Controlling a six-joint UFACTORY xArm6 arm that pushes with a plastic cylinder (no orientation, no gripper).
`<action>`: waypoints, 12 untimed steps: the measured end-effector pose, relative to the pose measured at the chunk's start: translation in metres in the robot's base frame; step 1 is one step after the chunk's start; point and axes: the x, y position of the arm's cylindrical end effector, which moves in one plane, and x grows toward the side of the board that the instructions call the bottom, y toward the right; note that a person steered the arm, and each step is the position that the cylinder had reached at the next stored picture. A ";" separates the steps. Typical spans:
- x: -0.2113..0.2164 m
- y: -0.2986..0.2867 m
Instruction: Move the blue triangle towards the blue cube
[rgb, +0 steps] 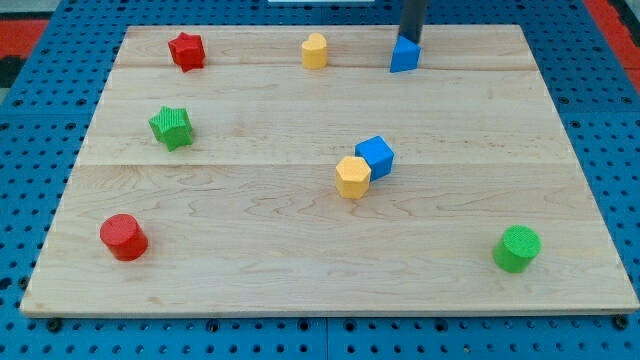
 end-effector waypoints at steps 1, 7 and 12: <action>0.000 0.000; 0.120 -0.087; 0.124 -0.033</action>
